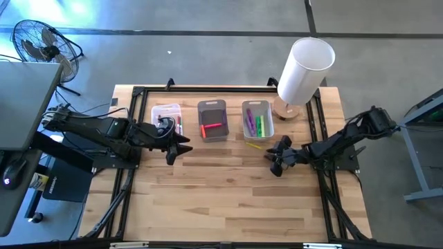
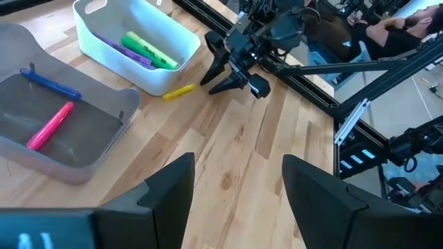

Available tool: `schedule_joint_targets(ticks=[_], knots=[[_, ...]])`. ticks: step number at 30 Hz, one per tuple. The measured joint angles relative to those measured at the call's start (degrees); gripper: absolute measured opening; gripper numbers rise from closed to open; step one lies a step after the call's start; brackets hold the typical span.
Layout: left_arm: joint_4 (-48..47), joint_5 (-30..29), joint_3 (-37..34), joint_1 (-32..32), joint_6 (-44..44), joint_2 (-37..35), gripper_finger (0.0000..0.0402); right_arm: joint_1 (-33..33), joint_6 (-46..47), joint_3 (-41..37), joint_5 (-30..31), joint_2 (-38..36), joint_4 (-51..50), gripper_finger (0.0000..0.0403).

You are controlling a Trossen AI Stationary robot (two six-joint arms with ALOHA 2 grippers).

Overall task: Pick & Place Markers
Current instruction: Put the yellow pen into the black bin

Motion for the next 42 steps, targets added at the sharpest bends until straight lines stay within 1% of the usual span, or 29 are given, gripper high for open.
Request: schedule_joint_targets(ticks=[4,7,11,14,17,19,22,23,25,27,30,34,38,42], knots=[[-0.01,-0.02,-0.01,0.00,0.00,0.00,0.0216,0.10,-0.11,0.00,0.78,0.01,-0.05,0.0163],[0.00,-0.04,-0.01,0.00,0.00,0.00,0.0216,0.09,-3.22,-0.01,2.21,0.03,-0.44,0.0191],[0.00,-0.13,-0.01,0.00,-0.02,0.00,0.0216,-0.17,-6.77,-0.07,5.20,0.05,-0.65,0.0214],[0.00,-0.13,-0.01,0.00,-0.01,0.00,0.0216,-1.53,-6.97,-0.07,5.15,0.05,-0.53,0.0221],[0.00,-0.15,-0.01,0.00,0.00,0.00,0.0216,-3.17,-7.23,0.07,3.23,0.05,-0.47,0.0222],[0.00,-0.15,-0.01,0.00,-0.02,0.00,0.0216,-3.80,-5.66,1.22,1.94,0.07,-0.60,0.0220],[0.00,-0.15,0.00,0.00,-0.02,0.00,0.0216,-3.98,-7.60,3.88,3.04,0.76,-1.84,0.0218],[0.00,-0.15,-0.01,0.00,0.01,0.00,0.0216,-4.07,-8.54,4.50,3.58,1.36,-3.06,0.0218],[0.00,-0.15,-0.01,0.00,0.03,0.00,0.0216,-4.74,-8.71,5.64,2.73,3.31,-4.73,0.0219],[-0.04,-0.15,-0.01,0.00,0.04,0.00,0.0216,-5.18,-7.95,6.49,1.05,5.20,-4.47,0.0220],[-0.08,-0.13,-0.01,0.00,0.07,0.00,0.0216,-5.20,-7.78,7.58,1.31,7.73,-3.59,0.0220],[-0.12,1.26,-0.01,0.00,0.00,0.00,0.0216,-5.44,-7.87,8.81,1.33,8.97,-2.91,0.0218],[-0.15,1.70,-0.01,0.00,0.00,0.00,0.0216,-5.55,-8.44,9.99,0.23,9.84,-3.14,0.0202],[-0.17,2.20,-0.01,0.00,0.00,0.00,0.0216,-5.57,-9.75,11.23,-1.00,11.71,-2.97,0.0170]])
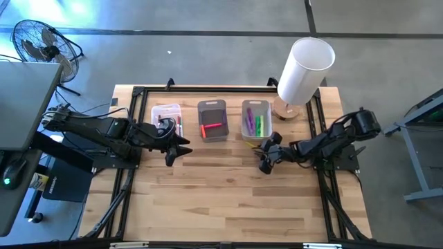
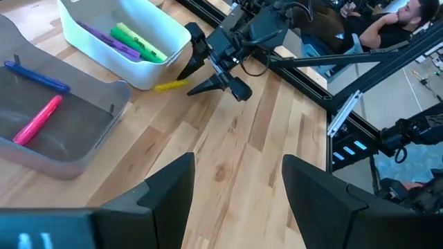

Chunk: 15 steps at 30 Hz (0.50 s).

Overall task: Pick & Place Markers
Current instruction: Put the yellow pen into the black bin

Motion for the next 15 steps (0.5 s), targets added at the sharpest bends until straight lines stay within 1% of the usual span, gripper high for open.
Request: schedule_joint_targets(ticks=[4,10,11,15], knots=[[0.00,0.38,0.00,0.00,-0.01,0.00,0.0216,0.05,-1.37,1.28,-1.78,1.82,0.27,0.0119],[-0.73,1.03,0.00,0.00,-0.02,0.02,0.0216,0.94,-1.04,2.79,-3.16,2.28,-0.45,0.0027],[-1.05,1.03,0.00,0.00,-0.02,0.30,0.0216,1.22,-0.10,3.03,-3.78,2.32,-0.61,0.0021],[-3.28,1.09,-0.07,0.00,0.00,0.69,0.0216,3.48,4.94,4.32,-3.58,2.32,-3.46,0.0025]])
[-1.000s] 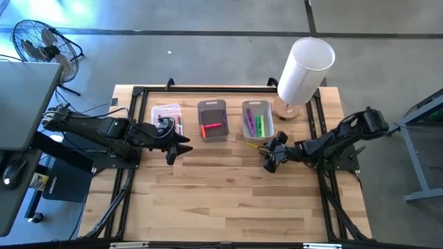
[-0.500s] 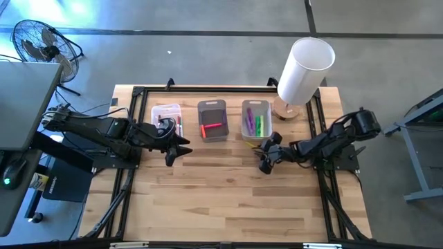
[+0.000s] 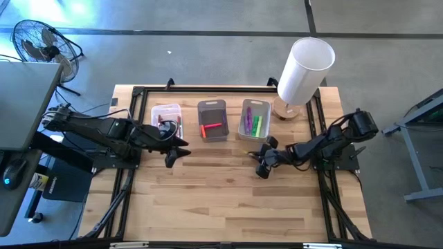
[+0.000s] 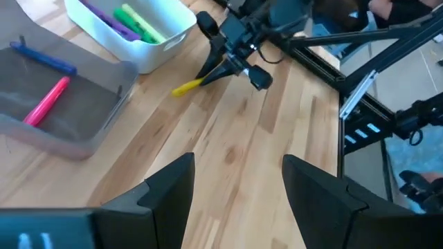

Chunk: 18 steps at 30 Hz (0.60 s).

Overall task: Pick & Place Markers
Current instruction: Put the yellow pen into the black bin

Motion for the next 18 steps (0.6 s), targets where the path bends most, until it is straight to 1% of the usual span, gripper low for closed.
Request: schedule_joint_targets(ticks=[2,4,8,11,14,18], knots=[[-1.14,-0.01,0.02,0.00,0.00,0.09,0.0216,1.76,1.85,0.79,1.03,-0.60,-2.36,0.0028],[-2.62,-0.02,0.02,0.00,0.06,0.59,0.0216,3.77,4.16,1.62,1.27,-1.91,-5.82,0.0022],[-3.95,-0.04,0.02,0.00,0.20,1.00,0.0216,7.52,7.80,3.67,-0.55,-6.74,-13.85,0.0021],[-5.30,-0.02,0.02,0.00,0.48,1.05,0.0216,9.41,8.70,7.62,1.96,-10.62,-18.01,0.0021],[-6.92,-0.20,0.02,0.02,1.82,1.03,0.0216,9.16,6.81,13.36,4.86,-12.11,-21.87,0.0021],[-8.99,-1.12,0.02,0.02,2.17,1.02,0.0216,5.63,3.54,22.78,5.73,-10.94,-26.72,0.0021]])
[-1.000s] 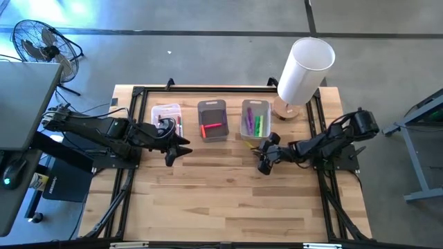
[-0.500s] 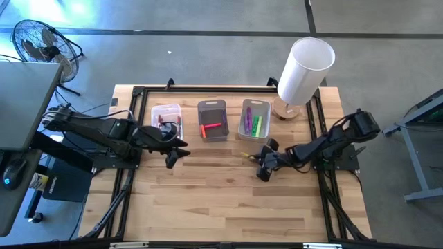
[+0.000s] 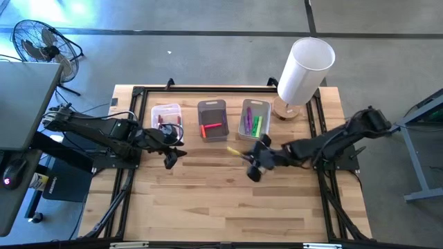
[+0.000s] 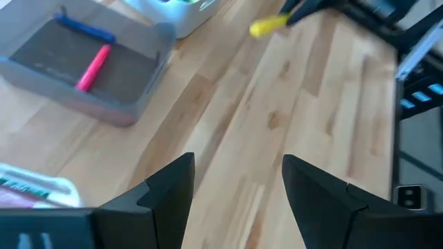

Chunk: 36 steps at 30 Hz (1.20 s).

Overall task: Pick & Place Markers
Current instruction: Put the yellow pen into the black bin, then return to Home Position

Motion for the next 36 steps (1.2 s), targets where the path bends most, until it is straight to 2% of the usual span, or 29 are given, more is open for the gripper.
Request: schedule_joint_targets(ticks=[6,9,15,19,24,29,33,36], knots=[[-2.25,-1.02,0.00,0.00,0.00,-0.01,0.0216,-8.40,-0.57,14.36,0.06,6.82,-6.31,0.0021],[-3.43,-1.17,0.00,0.00,0.07,-0.01,0.0216,-12.65,-0.81,22.03,-0.56,12.25,-8.90,0.0021],[-7.23,-0.91,0.00,0.00,1.07,-0.01,0.0216,-20.03,4.37,36.98,-0.34,24.01,-18.63,0.0021],[-10.89,-0.89,0.00,0.00,1.07,-0.01,0.0216,-22.77,4.91,43.86,-2.37,30.52,-23.07,0.0050],[-13.60,-0.87,0.00,0.00,1.38,-0.05,0.0216,-23.25,2.59,47.81,-2.10,33.59,-24.16,0.0099],[-15.41,-1.14,0.01,0.00,4.44,-0.05,0.0216,-23.23,2.95,48.25,-2.21,33.47,-24.43,0.0113],[-18.70,-3.46,0.02,0.00,6.29,0.14,0.0215,-23.21,2.94,48.25,-3.71,32.16,-27.49,0.0092],[-20.80,-4.71,0.10,0.04,6.54,1.81,0.0198,-22.71,2.39,48.25,-6.11,30.64,-29.96,0.0045]])
